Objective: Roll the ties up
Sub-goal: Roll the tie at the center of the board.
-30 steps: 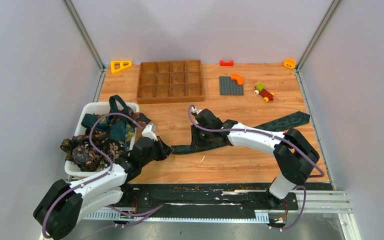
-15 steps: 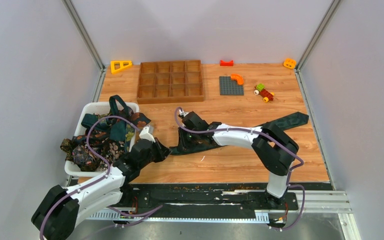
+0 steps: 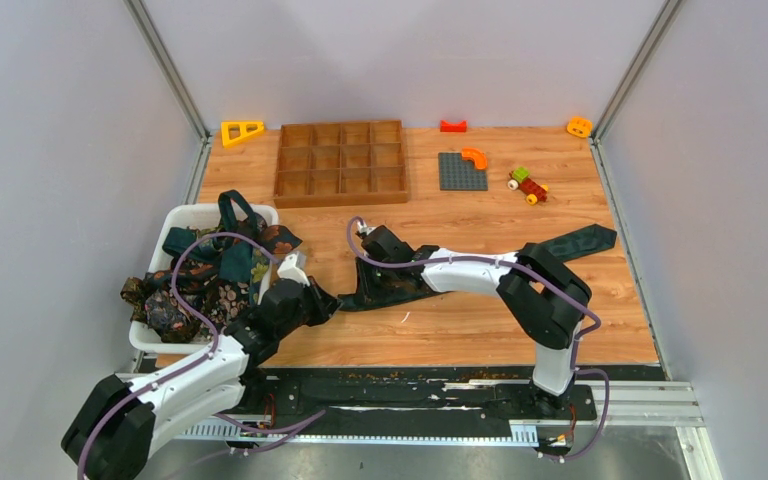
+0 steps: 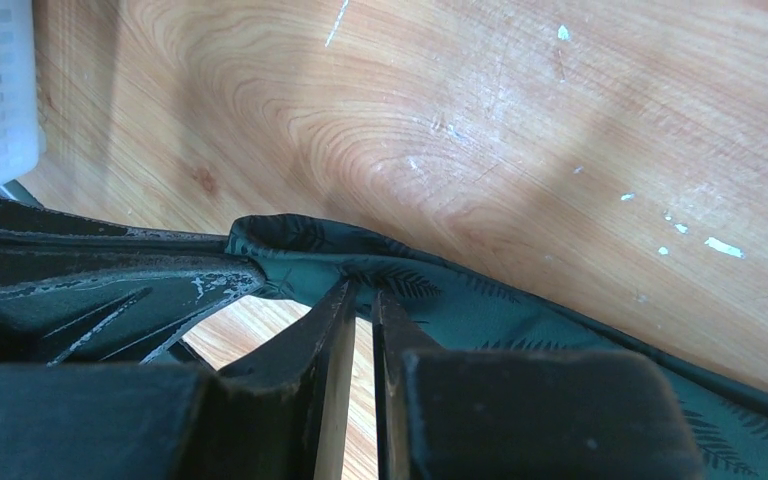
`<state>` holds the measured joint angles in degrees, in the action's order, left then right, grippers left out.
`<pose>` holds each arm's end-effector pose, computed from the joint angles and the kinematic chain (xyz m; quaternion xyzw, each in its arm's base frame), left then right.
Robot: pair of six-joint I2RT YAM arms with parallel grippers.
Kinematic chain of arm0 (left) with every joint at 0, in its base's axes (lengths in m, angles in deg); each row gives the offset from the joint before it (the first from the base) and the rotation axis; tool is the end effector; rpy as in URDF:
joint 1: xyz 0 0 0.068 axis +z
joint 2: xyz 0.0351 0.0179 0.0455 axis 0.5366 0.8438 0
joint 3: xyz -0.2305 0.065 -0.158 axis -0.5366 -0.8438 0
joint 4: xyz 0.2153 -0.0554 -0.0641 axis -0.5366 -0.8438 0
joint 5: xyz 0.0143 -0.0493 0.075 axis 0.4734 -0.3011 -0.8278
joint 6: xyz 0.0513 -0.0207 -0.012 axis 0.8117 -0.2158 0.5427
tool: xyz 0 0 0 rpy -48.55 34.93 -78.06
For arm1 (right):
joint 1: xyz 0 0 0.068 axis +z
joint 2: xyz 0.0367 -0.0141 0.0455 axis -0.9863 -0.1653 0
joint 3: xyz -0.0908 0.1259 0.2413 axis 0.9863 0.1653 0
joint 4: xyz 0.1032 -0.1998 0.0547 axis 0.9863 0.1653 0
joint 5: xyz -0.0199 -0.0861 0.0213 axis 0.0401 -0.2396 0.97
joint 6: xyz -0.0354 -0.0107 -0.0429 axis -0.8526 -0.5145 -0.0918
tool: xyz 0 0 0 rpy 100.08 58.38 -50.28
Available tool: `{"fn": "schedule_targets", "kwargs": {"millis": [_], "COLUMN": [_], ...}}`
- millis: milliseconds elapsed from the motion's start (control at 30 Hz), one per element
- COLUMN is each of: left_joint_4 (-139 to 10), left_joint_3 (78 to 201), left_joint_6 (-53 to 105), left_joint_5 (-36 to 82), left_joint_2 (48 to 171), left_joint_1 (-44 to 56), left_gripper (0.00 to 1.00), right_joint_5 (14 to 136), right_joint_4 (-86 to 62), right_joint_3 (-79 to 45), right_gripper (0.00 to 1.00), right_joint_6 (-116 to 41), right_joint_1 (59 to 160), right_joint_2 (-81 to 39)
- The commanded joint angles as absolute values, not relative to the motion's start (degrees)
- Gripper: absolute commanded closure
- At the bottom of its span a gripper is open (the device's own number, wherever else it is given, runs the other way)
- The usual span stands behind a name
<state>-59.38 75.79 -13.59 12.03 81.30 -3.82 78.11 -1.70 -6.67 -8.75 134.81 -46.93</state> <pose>0.1067 -0.0760 0.1742 -0.1217 0.8606 -0.3259 0.3719 0.2092 0.3035 0.1936 -0.1824 0.9261 0.2857 0.1659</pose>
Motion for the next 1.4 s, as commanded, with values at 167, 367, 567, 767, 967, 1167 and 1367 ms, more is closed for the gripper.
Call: {"fn": "schedule_targets", "kwargs": {"millis": [167,367,567,767,967,1167,1367], "left_joint_4": [-61.30,-61.75,-63.07,-64.59,-65.35,-66.49,-66.49], "left_joint_3": [75.72,76.26,76.97,78.73,80.33,81.55,82.28], "left_joint_6": [-12.51,-12.21,-12.21,-12.04,-12.13,-12.03,-11.73], "left_joint_5": [11.48,11.87,12.26,12.49,13.17,13.15,13.12], "left_joint_2": [78.67,78.52,77.51,77.16,77.17,77.02,77.60], "left_joint_1": [-3.65,-3.59,-3.58,-3.59,-3.65,-3.65,-3.59], "left_gripper": [1.00,1.00,1.00,1.00,1.00,1.00,1.00], "right_joint_5": [76.15,76.70,77.56,78.46,79.41,79.92,80.83], "right_joint_4": [-2.29,-2.63,-3.49,-4.05,-4.56,-4.77,-5.48], "right_joint_3": [-7.95,-8.04,-7.58,-7.84,-8.28,-8.87,-9.25], "right_gripper": [0.87,0.87,0.88,0.88,0.88,0.89,0.89], "right_joint_6": [-8.61,-8.38,-8.12,-7.97,-7.68,-7.65,-7.33], "right_joint_1": [135.15,135.16,135.44,136.18,136.81,137.24,137.70], "right_joint_2": [-46.24,-47.68,-48.81,-49.94,-50.97,-50.94,-51.68]}}
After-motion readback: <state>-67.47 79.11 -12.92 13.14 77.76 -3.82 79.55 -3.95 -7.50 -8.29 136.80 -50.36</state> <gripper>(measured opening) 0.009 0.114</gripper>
